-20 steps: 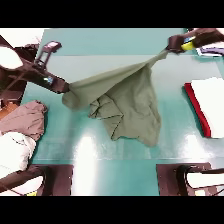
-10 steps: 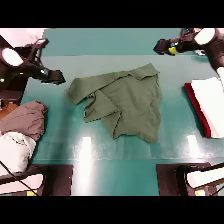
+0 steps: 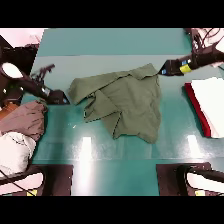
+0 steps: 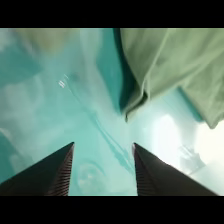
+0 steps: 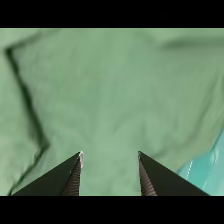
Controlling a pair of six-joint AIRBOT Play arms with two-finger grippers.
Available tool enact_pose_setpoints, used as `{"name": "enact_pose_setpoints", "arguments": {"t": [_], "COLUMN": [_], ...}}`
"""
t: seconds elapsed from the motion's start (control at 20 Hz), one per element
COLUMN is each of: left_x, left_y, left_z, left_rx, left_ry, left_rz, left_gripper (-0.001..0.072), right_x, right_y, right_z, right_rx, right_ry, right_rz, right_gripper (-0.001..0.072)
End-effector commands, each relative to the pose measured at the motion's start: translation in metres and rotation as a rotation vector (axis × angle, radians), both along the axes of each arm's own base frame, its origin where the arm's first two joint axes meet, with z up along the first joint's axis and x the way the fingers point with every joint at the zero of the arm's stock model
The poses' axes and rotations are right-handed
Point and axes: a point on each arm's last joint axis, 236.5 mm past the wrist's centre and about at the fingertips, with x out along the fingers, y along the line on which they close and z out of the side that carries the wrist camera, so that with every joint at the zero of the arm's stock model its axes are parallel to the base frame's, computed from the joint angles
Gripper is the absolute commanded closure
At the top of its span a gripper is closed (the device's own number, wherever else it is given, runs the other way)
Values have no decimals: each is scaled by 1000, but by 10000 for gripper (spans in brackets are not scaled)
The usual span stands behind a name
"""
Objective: Fold the shirts.
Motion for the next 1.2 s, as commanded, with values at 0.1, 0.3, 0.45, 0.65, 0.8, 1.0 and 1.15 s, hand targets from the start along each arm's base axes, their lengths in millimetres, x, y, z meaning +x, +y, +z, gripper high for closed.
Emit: {"name": "enact_pose_setpoints", "arguments": {"t": [0.1, 0.3, 0.45, 0.65, 0.8, 1.0, 1.15], "left_x": [-49, -29, -16, -23, -27, -35, -30], "left_y": [-37, -54, -72, -93, -98, -100, -105], "left_z": [-57, -68, -61, -64, -64, -52, -26], "left_rx": [-55, -14, -58, -53, -57, -64, -68], "left_ry": [31, -87, -140, -151, -140, -118, -145], "left_rz": [-57, -39, -1, -54, -62, -127, -200], "left_gripper": [260, 260, 260, 285, 476, 683, 683], "right_x": [-48, -68, -76, -80, -93, -147, -186], "right_y": [2, 0, 0, -1, -1, -2, -3], "right_z": [-10, -9, -4, 4, -8, -74, -122], "right_rx": [17, 18, 19, 29, 35, 32, 31], "right_ry": [-2, -23, -41, -54, 27, 324, 507], "right_rz": [-11, -18, -19, -36, -50, -91, -140], "right_gripper": [303, 303, 303, 303, 303, 303, 300]}}
